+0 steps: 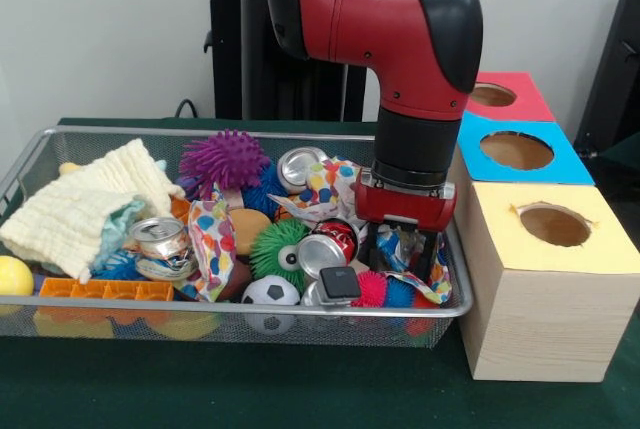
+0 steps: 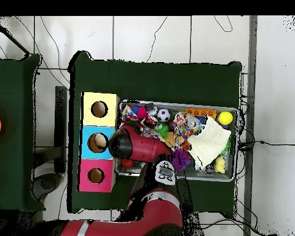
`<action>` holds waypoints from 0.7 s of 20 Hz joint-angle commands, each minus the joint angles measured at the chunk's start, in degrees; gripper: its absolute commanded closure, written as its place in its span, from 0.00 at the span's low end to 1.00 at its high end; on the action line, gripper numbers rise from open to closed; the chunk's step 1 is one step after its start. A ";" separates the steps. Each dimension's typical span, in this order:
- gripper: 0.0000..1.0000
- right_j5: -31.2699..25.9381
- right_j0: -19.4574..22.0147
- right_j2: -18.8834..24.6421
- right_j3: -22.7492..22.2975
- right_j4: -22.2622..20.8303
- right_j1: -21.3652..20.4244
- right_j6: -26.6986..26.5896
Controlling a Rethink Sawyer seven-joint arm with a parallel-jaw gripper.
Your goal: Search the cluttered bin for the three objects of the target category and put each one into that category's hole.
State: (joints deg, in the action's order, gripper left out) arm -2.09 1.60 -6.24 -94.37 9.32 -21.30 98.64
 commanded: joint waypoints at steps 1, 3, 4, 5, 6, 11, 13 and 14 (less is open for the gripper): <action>0.00 -9.66 1.30 -0.33 1.53 -0.25 4.32 6.02; 0.00 -10.35 1.31 -0.36 1.76 -0.28 4.32 5.95; 0.00 -10.70 1.15 -0.51 1.97 -0.22 4.31 6.02; 0.00 -10.79 1.08 -0.58 2.05 -0.21 4.31 6.12; 0.00 -11.03 0.86 -0.79 2.16 -0.15 4.29 6.28; 0.00 -9.93 0.38 -1.28 1.13 -0.28 3.38 7.23; 0.00 -9.84 0.31 -1.31 0.96 -0.32 3.30 7.27; 0.00 -9.89 0.38 -1.27 1.12 -0.32 3.30 7.19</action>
State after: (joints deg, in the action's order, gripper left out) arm -4.64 1.26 -6.91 -93.41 9.32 -21.30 98.64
